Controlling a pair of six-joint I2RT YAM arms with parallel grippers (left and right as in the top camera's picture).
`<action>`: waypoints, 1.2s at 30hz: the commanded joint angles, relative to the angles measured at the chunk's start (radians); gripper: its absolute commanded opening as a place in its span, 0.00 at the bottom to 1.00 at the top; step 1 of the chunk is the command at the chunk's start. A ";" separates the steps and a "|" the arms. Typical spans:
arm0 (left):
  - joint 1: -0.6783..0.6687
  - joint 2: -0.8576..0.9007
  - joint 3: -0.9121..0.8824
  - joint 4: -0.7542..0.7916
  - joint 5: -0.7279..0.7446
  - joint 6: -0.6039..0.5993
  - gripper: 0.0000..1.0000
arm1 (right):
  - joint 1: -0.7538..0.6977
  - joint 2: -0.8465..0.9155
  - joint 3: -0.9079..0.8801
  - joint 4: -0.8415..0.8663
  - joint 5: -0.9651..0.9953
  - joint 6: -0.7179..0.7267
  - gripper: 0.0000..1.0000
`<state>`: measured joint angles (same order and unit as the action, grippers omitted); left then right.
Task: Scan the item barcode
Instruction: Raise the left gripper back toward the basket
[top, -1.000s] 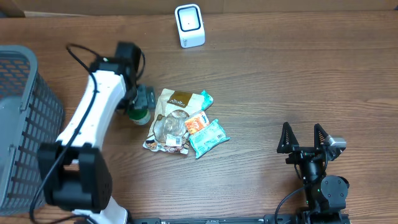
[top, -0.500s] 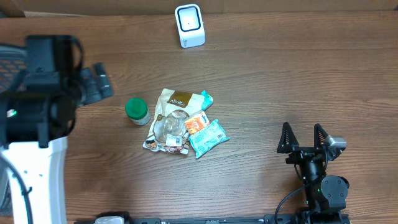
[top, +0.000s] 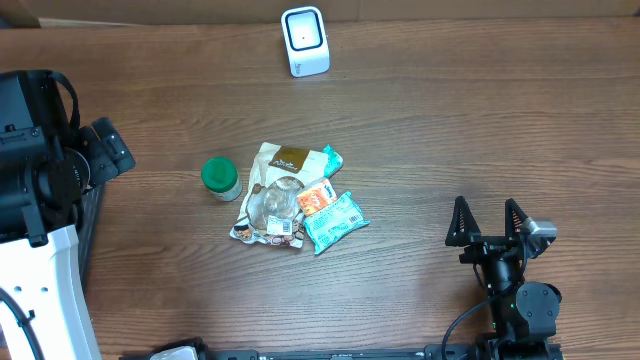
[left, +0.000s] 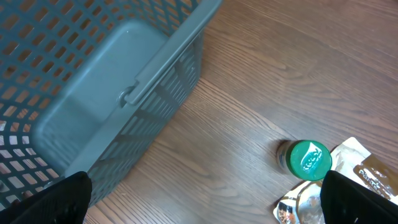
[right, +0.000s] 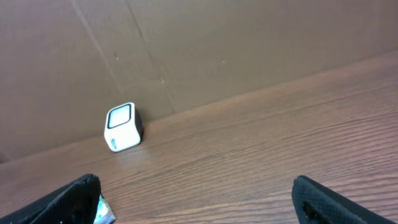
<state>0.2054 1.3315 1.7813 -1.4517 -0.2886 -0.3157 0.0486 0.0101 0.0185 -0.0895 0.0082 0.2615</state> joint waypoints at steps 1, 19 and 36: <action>0.005 -0.011 0.006 -0.003 -0.006 -0.018 1.00 | 0.008 -0.007 -0.010 0.008 0.013 -0.005 1.00; 0.005 -0.011 0.006 -0.003 -0.006 -0.018 1.00 | 0.008 -0.007 -0.010 0.008 0.013 -0.005 1.00; 0.005 -0.011 0.006 -0.003 -0.006 -0.018 1.00 | 0.008 0.017 -0.010 0.022 -0.224 0.116 1.00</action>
<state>0.2054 1.3315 1.7809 -1.4517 -0.2890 -0.3157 0.0486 0.0105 0.0189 -0.0891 -0.0200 0.2821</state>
